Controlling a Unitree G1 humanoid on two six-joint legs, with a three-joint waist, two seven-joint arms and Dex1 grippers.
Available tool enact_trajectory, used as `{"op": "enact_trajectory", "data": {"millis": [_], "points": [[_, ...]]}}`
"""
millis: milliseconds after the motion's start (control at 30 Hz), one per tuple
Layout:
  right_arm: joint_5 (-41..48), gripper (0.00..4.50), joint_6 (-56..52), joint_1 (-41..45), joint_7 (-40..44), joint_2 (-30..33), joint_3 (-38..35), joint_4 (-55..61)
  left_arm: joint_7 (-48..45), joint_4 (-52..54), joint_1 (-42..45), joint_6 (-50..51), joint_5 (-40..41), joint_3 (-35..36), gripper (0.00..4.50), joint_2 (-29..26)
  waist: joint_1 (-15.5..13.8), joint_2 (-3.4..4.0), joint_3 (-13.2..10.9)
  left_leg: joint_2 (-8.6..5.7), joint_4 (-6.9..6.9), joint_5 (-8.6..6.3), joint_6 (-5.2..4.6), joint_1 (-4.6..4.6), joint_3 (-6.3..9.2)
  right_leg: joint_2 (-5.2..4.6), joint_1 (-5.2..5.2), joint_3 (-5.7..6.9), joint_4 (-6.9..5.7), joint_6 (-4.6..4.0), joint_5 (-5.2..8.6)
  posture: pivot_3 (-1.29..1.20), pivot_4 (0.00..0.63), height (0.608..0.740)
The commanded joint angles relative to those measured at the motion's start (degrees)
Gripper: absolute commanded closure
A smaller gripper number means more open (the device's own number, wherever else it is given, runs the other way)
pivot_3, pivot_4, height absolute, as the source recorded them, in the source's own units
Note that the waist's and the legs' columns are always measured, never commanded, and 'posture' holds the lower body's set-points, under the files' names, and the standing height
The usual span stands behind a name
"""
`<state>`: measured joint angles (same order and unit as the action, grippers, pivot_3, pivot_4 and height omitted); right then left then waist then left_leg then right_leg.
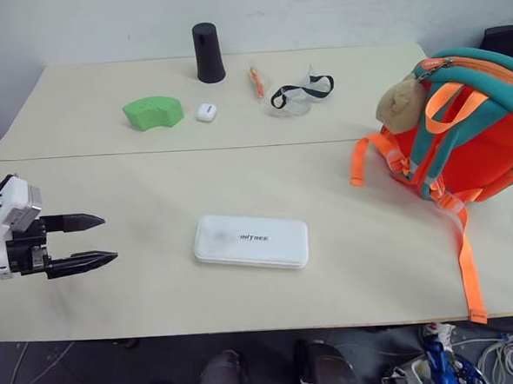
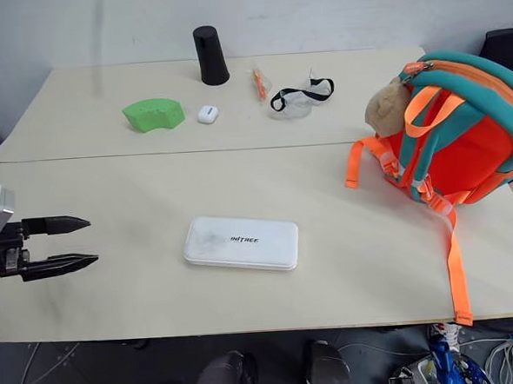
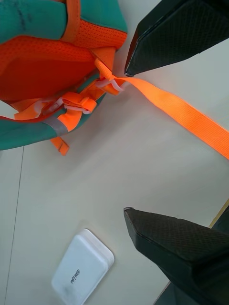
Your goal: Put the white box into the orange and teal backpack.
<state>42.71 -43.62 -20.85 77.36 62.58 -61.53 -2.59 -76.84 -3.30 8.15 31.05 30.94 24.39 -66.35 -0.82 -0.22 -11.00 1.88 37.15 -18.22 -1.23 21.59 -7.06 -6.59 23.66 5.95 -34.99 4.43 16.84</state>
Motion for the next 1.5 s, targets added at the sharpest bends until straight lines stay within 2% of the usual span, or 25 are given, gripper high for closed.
{"op": "enact_trajectory", "data": {"millis": [33, 433, 633, 700, 800, 1000, 1100, 1200, 1400, 1500], "points": [[-0.2, 0.0, 1.0, 0.4, -0.1, -0.4, -1.2, 0.7, 0.0, -1.0, 0.8, -2.7, -0.7, 1.1, 0.02, -0.1, 0.0, 0.0, 0.0, -0.01, 0.0, 0.0, 0.0, 0.0, -0.01, 0.0, 0.0, -0.01, 0.0, 0.01, 0.0, 0.0, 0.15, 0.74], [-1.6, 0.0, 2.5, -0.1, -0.3, -1.2, -0.9, 0.7, 1.3, -2.9, 0.7, -3.6, -1.7, 0.0, 0.02, 0.4, 0.9, 0.0, 0.0, -0.02, 0.05, 0.05, -0.04, -0.03, -0.03, 0.02, -0.01, -0.02, -0.15, 0.02, -0.01, 0.0, 0.15, 0.74], [-1.2, 0.0, 3.0, 1.3, -0.7, -0.9, 1.7, 3.9, 1.9, -4.4, 3.0, -5.0, -2.8, -1.9, 0.02, 0.6, 1.0, 0.0, 0.0, -0.03, 0.11, 0.08, -0.03, -0.11, -0.09, 0.03, -0.01, -0.06, -0.31, 0.02, -0.01, 0.0, 0.15, 0.74], [-0.8, 0.38, 2.9, 1.8, -0.5, -0.8, 3.3, 6.5, 1.5, -4.5, 4.1, -4.9, -2.7, -3.1, 0.0, 0.7, 1.1, 0.0, 0.0, -0.03, 0.14, 0.11, -0.02, -0.14, -0.1, 0.02, -0.01, -0.1, -0.4, 0.02, -0.01, 0.0, 0.15, 0.74], [0.7, 1.22, 2.3, 4.1, -0.8, -0.6, 7.5, 11.2, 1.1, -4.9, 5.8, -7.4, -4.5, -6.6, 0.6, 1.5, 1.0, -0.01, 0.0, -0.02, 0.16, 0.1, 0.04, -0.21, -0.09, 0.02, -0.04, -0.11, -0.5, 0.01, -0.01, 0.0, 0.15, 0.74], [1.0, 3.35, 4.3, 11.0, -2.4, -0.6, 22.2, 21.2, -0.3, -5.7, 11.0, -11.9, -9.3, -15.8, 2.46, 3.9, 0.9, -0.01, 0.0, -0.03, 0.19, 0.22, 0.2, -0.27, -0.08, 0.02, -0.04, -0.12, -0.66, -0.01, 0.0, 0.0, 0.15, 0.74], [-0.4, 4.42, 6.1, 15.9, -4.4, -2.0, 33.1, 25.5, -1.0, -6.8, 15.0, -13.5, -11.8, -21.0, 3.43, 6.8, 0.9, -0.03, 0.0, -0.07, 0.27, 0.31, 0.07, -0.23, -0.08, 0.02, -0.04, -0.08, -0.68, -0.01, 0.0, 0.0, 0.15, 0.74], [-4.0, 4.5, 7.9, 21.7, -6.9, -4.2, 44.0, 26.4, -0.5, -6.3, 17.3, -14.1, -14.3, -25.3, 4.42, 9.7, 0.9, -0.04, 0.0, -0.07, 0.52, 0.27, 0.02, -0.1, -0.07, 0.03, 0.0, -0.04, -0.78, -0.01, 0.0, 0.0, 0.15, 0.74], [-17.0, 4.5, 12.9, 31.9, -13.5, -8.9, 60.0, 20.7, 2.8, -6.6, 20.2, -14.2, -18.4, -29.4, 4.48, 14.1, 1.0, -0.22, -0.1, -0.07, 1.03, 0.16, -0.15, 0.08, -0.1, 0.03, 0.03, 0.04, -0.93, 0.1, -0.06, 0.0, 0.15, 0.74], [-21.1, 4.5, 14.8, 35.6, -14.8, -11.5, 64.9, 17.4, 3.6, -6.8, 20.8, -15.1, -19.6, -30.4, 4.48, 15.6, 1.0, -0.24, -0.1, -0.07, 1.06, 0.17, -0.16, 0.09, -0.1, 0.03, 0.05, 0.04, -0.97, 0.11, -0.06, 0.0, 0.15, 0.74]]}}
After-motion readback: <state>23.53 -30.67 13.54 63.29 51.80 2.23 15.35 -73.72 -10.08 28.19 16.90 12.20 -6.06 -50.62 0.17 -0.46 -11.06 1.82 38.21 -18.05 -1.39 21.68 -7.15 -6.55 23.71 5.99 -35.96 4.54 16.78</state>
